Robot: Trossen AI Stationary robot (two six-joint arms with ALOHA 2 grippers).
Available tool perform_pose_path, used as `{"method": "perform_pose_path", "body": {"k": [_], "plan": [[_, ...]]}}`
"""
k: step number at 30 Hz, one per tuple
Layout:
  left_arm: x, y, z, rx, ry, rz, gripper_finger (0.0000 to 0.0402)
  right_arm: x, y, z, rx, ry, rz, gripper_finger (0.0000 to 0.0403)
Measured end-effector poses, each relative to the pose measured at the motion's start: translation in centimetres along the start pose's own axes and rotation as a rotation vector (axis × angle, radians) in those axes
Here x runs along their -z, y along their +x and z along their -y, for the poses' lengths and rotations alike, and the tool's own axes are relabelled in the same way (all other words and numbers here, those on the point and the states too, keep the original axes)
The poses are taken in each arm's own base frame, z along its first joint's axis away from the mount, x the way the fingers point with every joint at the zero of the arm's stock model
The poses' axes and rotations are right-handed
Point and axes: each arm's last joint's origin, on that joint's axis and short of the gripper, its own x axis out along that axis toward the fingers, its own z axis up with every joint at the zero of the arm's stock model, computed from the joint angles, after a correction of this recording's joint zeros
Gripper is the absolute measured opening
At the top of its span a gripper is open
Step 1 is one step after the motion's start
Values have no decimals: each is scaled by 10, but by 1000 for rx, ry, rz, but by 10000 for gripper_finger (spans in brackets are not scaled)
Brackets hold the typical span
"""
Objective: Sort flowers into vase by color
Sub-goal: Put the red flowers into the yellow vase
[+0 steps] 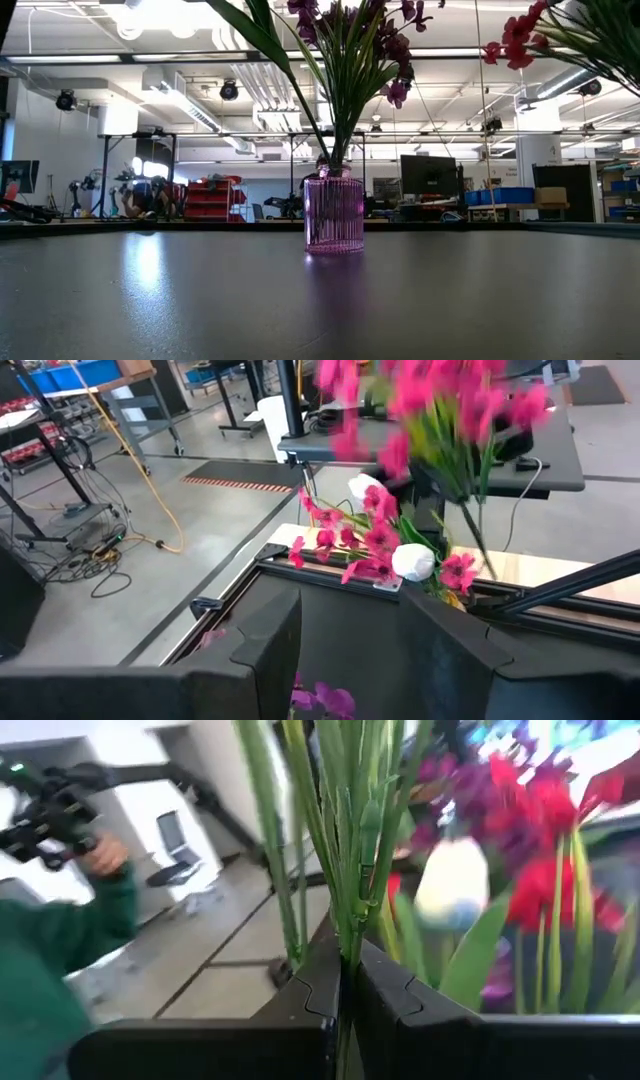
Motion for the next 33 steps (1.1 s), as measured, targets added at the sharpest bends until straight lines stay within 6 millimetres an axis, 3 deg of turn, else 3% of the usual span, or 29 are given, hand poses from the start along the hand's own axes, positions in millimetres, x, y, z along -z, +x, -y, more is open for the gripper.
{"method": "perform_pose_path", "body": {"k": [7,16,24,33], "plan": [[0,-3,3,10,-5,1,157,-10,-19,-5,192,-112,23,9],[2,-6,6,18,6,-5,157,-6,-15,1,296,-139,24,9],[2,-6,6,17,13,-10,157,2,-10,9,432,-47,10,10],[3,-6,6,16,18,-14,157,10,-3,15,437,-16,-19,23]]}}
